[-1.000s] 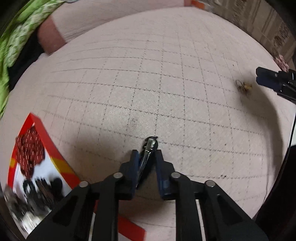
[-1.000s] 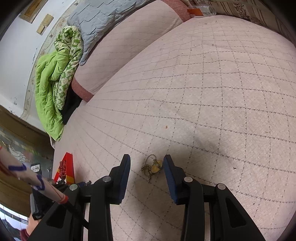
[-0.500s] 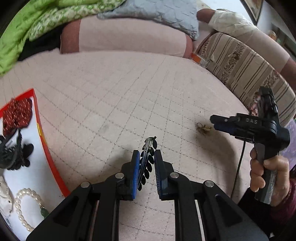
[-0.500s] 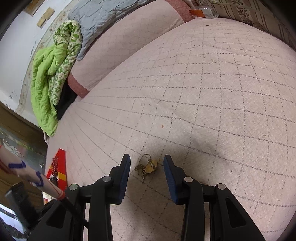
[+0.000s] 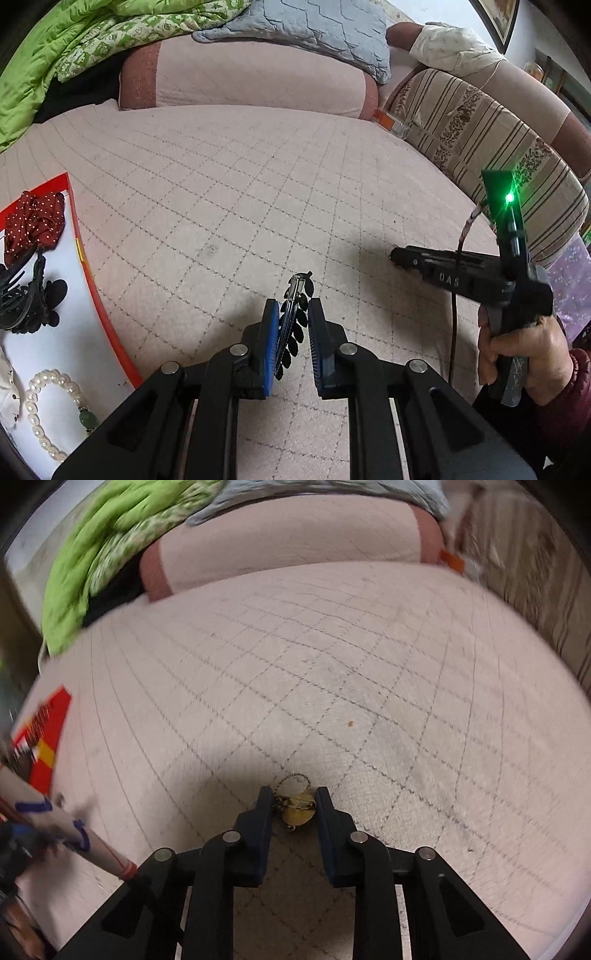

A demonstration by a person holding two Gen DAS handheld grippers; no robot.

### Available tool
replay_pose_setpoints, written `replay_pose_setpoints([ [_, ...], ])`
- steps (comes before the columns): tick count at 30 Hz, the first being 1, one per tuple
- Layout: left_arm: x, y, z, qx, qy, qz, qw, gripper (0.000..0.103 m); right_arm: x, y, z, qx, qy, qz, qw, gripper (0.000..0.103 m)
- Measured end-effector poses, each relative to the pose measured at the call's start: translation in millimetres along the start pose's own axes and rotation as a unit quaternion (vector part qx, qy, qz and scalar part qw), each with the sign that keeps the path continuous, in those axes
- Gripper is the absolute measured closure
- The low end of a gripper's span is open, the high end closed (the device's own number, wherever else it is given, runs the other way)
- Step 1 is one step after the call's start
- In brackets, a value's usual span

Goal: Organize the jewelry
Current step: 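Carry the barrette and charm into the tray and open both grippers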

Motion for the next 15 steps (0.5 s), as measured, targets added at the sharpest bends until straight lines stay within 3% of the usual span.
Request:
replay_pose_setpoints([
  [2,1,0,0,0.001,-0.003,0.0,1.0,0.088,2,-1,1,0.007,-0.004,0.005,1.0,0.083],
  [8,10,1,-4,0.008,-0.023,-0.001,0.9997,0.088,20,-6,-8,-0.027,-0.034,-0.05,0.998,0.083],
  [11,15,1,-7,0.011,-0.035,-0.002,0.9993,0.088,39,0,-16,-0.042,-0.076,-0.108,0.99,0.083],
  [15,24,2,-10,0.012,-0.047,-0.005,0.9988,0.088,71,18,-24,-0.018,-0.143,-0.154,0.978,0.083],
])
Point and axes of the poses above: each gripper's, at about its wrist camera, not at the fingertips, and x roughly against the way its jaws point, y to its left, z to its underside, the point moved 6 cm from there along -x, roughly the way its jaws point
